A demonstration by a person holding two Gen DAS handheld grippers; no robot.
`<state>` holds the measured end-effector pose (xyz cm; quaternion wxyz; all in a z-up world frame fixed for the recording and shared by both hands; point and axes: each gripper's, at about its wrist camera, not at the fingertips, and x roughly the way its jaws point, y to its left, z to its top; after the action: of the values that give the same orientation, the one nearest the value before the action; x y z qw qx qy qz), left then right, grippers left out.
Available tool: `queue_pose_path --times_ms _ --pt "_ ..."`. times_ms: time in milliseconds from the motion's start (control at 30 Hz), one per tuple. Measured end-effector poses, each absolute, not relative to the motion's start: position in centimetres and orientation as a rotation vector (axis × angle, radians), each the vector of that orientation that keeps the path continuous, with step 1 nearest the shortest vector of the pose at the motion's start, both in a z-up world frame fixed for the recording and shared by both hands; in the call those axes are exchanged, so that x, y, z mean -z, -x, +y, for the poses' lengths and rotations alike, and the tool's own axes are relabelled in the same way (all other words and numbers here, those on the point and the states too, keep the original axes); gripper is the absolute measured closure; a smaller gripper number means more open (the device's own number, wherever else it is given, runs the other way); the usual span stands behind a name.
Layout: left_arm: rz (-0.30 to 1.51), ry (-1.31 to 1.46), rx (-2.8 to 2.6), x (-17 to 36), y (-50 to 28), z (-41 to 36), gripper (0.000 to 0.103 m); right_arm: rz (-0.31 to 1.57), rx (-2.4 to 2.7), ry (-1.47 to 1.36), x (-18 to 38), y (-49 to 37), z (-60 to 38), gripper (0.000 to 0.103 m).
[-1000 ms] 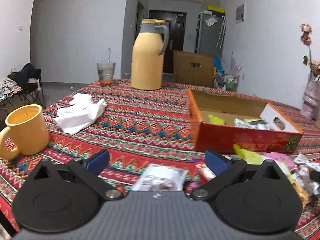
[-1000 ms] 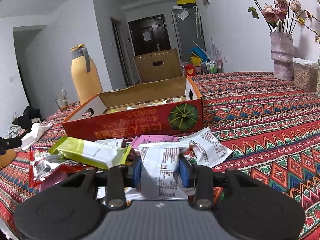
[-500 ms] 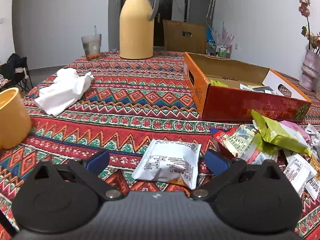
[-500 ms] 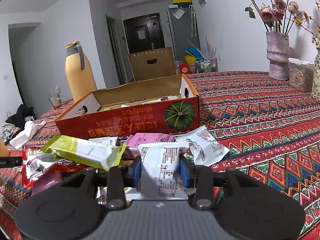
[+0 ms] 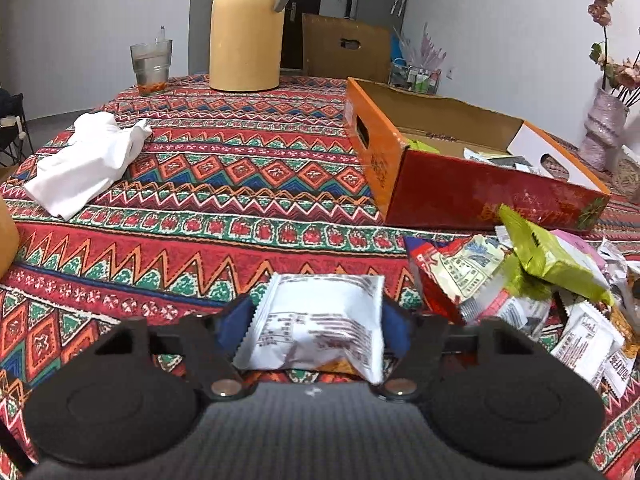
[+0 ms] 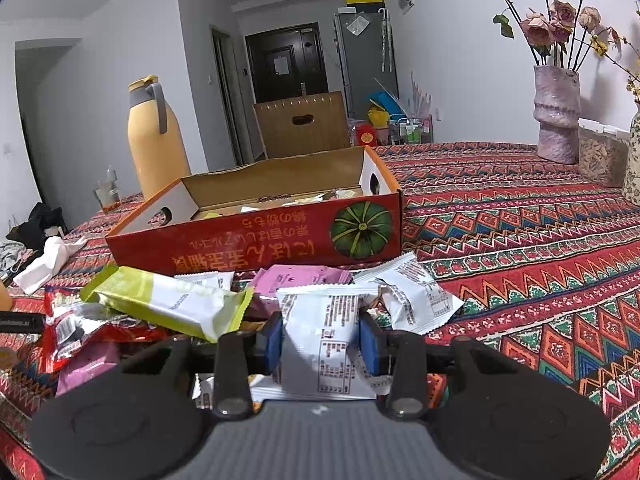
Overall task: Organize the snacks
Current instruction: 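Carry both held white packets over the open cardboard box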
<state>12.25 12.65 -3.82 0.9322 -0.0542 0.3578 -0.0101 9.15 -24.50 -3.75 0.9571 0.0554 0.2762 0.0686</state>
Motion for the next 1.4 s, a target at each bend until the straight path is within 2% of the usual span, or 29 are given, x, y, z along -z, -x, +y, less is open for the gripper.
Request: queue_pose_path --times_ms 433,900,1400 --pt "0.687 0.1 -0.013 3.3 -11.3 12.5 0.06 0.558 -0.146 -0.125 3.8 -9.1 -24.9 0.065" --pt "0.623 0.097 -0.059 2.0 -9.9 12.6 0.061 0.555 -0.153 -0.136 3.8 -8.9 -25.3 0.065" --pt "0.476 0.099 -0.086 -3.0 -9.8 11.3 0.061 0.51 -0.162 -0.118 2.2 -10.2 -24.9 0.065"
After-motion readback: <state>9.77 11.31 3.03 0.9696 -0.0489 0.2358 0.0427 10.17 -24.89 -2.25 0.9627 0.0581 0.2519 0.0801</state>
